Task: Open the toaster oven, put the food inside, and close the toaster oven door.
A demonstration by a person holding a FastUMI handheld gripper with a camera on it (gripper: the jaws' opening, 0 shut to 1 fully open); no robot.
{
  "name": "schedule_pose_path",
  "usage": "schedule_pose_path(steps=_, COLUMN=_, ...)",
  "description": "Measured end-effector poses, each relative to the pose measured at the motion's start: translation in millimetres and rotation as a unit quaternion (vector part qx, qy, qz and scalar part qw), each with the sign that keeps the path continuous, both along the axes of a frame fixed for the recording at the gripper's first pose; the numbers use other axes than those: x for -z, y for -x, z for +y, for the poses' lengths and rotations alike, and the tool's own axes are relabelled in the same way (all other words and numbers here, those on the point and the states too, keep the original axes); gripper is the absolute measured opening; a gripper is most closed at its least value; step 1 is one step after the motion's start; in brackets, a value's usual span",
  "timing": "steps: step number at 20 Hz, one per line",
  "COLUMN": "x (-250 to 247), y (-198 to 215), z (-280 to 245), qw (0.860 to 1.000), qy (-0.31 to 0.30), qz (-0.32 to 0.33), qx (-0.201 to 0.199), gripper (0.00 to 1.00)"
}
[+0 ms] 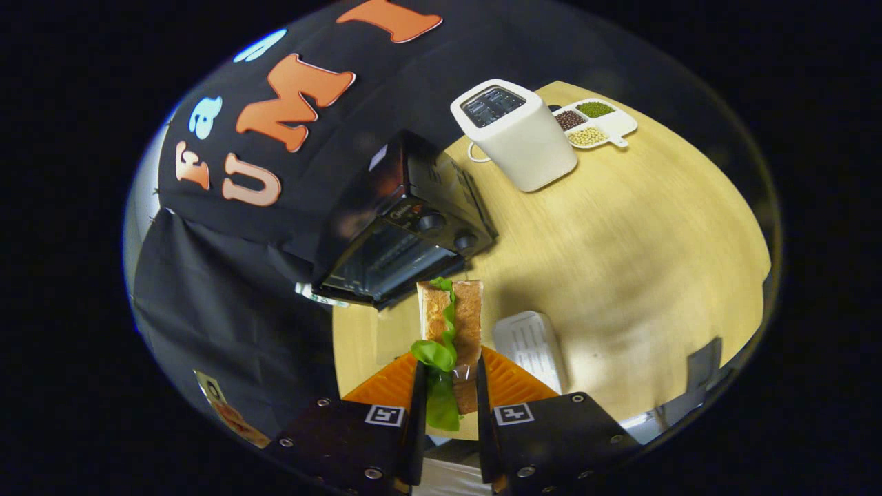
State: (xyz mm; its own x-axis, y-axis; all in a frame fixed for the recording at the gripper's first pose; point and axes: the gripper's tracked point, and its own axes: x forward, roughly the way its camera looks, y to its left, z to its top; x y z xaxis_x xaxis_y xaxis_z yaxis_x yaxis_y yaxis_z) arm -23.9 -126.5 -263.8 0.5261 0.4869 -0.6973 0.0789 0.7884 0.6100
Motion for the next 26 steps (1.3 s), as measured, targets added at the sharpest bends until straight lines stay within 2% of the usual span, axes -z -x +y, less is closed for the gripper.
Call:
schedule_pose_path(steps=4, x=0, y=-18, z=47, qw=0.996, qy=-0.061, qz=-0.026, qx=0.051, gripper=0.33)
schedule_pose_path(steps=8, x=15, y=-37, z=86, qw=0.987, qy=-0.107, qz=-0.039, qx=0.116, gripper=0.33)
schedule_pose_path(steps=13, x=37, y=-79, z=118, qw=0.962, qy=-0.143, qz=-0.070, qx=0.223, gripper=0.33)
schedule_pose_path(steps=16, x=50, y=-96, z=141, qw=0.936, qy=-0.194, qz=-0.054, qx=0.288, gripper=0.33)
schedule_pose_path(steps=18, x=64, y=-106, z=152, qw=0.928, qy=-0.193, qz=-0.052, qx=0.314, gripper=0.33)
schedule_pose_path(steps=20, x=78, y=-117, z=163, qw=0.927, qy=-0.175, qz=-0.047, qx=0.329, gripper=0.33)
schedule_pose_path(steps=22, x=82, y=-128, z=173, qw=0.920, qy=-0.183, qz=-0.045, qx=0.343, gripper=0.33)
schedule_pose_path(steps=24, x=85, y=-140, z=182, qw=0.907, qy=-0.209, qz=-0.027, qx=0.365, gripper=0.34)
schedule_pose_path(steps=26, x=88, y=-151, z=185, qw=0.903, qy=-0.199, qz=-0.030, qx=0.380, gripper=0.34)
